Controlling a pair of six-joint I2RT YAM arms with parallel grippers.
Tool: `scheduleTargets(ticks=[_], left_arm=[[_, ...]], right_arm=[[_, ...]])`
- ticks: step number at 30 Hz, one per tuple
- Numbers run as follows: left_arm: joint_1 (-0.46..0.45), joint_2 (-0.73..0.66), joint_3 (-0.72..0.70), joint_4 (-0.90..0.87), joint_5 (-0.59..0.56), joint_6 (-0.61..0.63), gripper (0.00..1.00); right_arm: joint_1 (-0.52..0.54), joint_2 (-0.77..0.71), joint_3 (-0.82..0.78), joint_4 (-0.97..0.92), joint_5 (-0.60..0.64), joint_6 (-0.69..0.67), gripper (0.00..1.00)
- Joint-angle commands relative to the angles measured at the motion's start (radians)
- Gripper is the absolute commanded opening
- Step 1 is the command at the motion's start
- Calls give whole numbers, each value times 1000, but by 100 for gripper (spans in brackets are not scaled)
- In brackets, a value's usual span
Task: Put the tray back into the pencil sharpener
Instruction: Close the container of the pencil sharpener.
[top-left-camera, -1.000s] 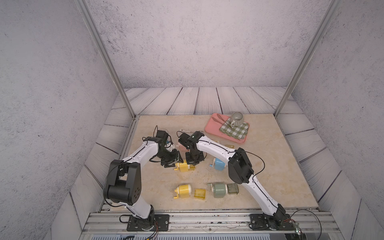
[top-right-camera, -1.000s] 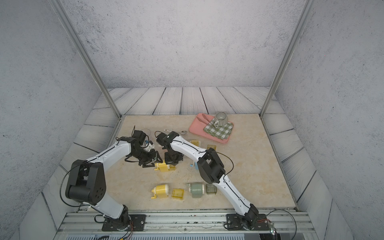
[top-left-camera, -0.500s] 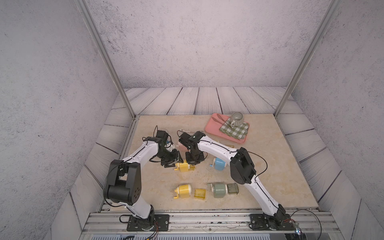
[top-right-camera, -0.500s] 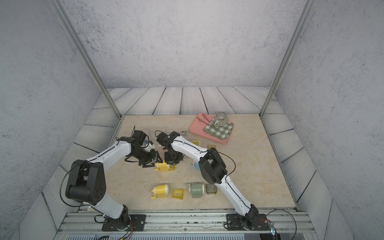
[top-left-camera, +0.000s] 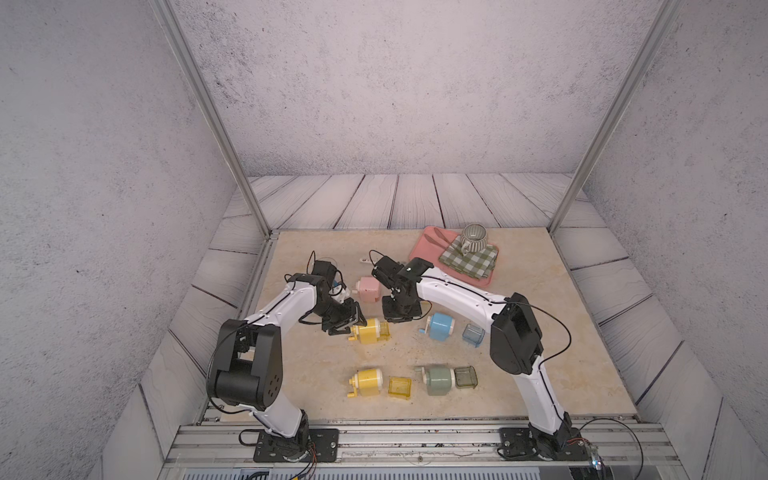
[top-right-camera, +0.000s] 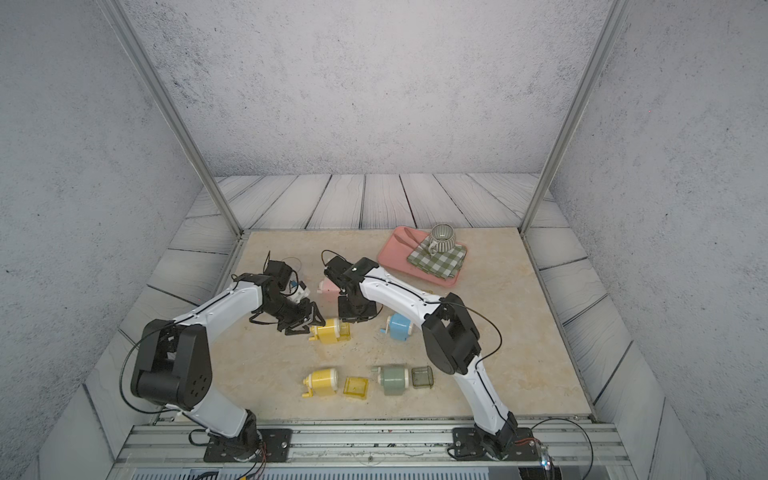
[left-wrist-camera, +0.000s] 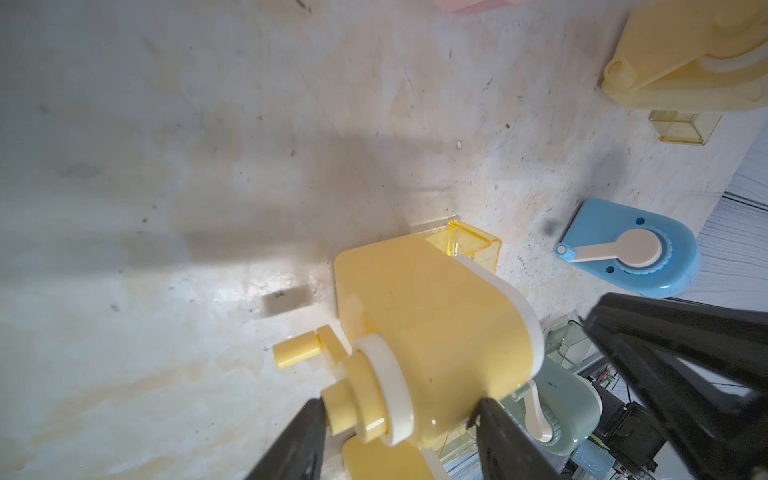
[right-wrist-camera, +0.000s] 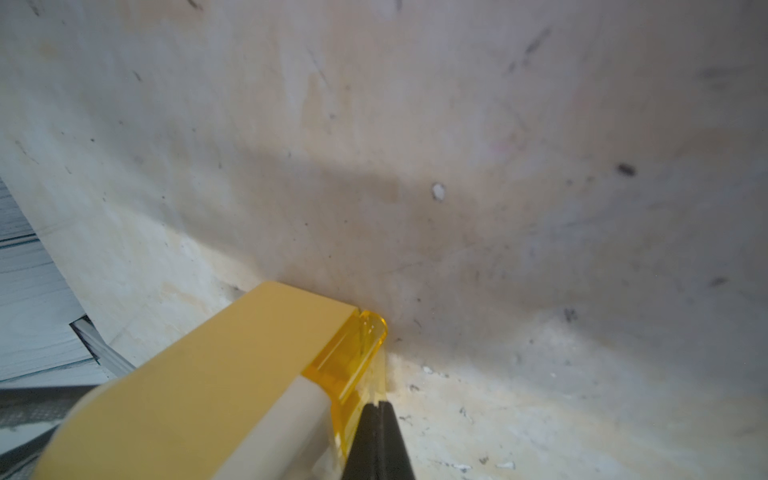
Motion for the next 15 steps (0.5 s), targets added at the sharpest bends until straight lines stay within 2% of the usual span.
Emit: scheduleTargets(ticks=[1,8,15], left_arm=[[-4,6,-2,-16,-5,9,60],[-4,10,1,-19,-5,10,60],[-4,9,-4,-18,-4,6,60]], right_arm=[[-47,-30,-82,79,-41,22,8],[-59,22,-116,143,-132,16,1],[-54,71,-101,172,-182,17,0]])
